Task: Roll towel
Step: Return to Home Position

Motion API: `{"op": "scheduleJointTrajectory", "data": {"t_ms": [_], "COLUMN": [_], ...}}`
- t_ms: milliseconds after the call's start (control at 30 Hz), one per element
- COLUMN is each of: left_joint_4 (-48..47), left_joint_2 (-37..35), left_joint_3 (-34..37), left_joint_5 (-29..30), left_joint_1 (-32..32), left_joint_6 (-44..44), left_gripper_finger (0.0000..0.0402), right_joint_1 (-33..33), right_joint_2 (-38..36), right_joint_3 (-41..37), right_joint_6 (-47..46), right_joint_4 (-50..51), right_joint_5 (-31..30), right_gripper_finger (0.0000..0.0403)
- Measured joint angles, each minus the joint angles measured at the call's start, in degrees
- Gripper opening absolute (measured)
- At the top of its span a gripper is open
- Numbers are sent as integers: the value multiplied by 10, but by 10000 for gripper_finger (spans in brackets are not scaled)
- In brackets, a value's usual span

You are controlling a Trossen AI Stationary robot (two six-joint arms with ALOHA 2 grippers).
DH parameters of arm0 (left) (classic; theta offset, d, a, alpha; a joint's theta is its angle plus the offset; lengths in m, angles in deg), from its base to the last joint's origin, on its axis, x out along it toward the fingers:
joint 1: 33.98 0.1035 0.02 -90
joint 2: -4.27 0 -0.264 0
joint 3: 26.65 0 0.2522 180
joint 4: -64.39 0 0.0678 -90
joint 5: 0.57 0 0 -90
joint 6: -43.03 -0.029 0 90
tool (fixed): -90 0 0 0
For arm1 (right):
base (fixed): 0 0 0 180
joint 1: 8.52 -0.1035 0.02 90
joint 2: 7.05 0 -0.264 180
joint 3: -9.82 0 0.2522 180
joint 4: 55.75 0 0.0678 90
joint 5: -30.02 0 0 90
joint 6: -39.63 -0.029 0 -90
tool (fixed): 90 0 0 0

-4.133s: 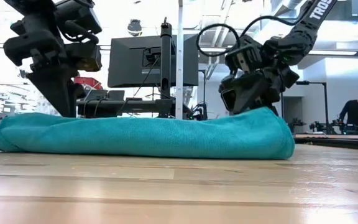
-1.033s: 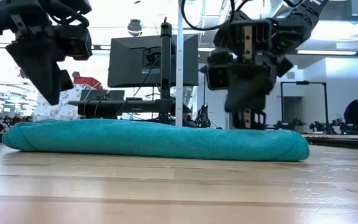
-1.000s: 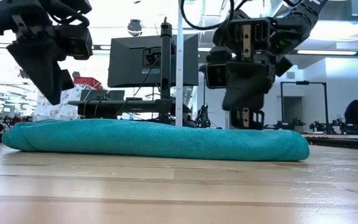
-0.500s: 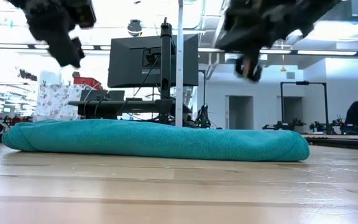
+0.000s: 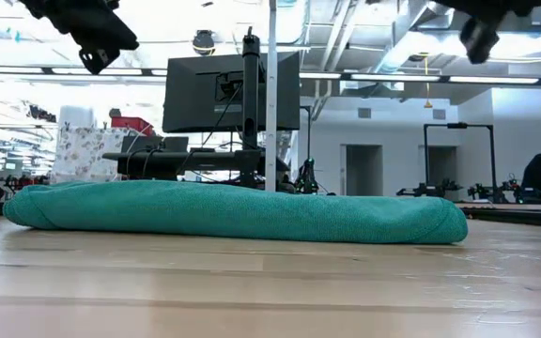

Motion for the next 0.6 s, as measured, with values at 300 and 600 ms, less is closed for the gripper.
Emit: {"op": "scheduleJointTrajectory", "data": {"t_ms": [300,600], "left_joint_4": [4,31], "left_joint_2": [11,33], "left_joint_3": [0,0], "left_joint_5": [0,0], "left_joint_1": [0,0], "left_joint_6": [6,45], "left_gripper_finger": [31,31], "right_joint_1": [51,130], "right_joint_2": [-175,-349], "right_joint_3": [-142,-219], "right_joint_6": [21,72], "right_joint_4": [-33,31], "right_joint_5": [110,208], "right_gripper_finger": [0,0]}}
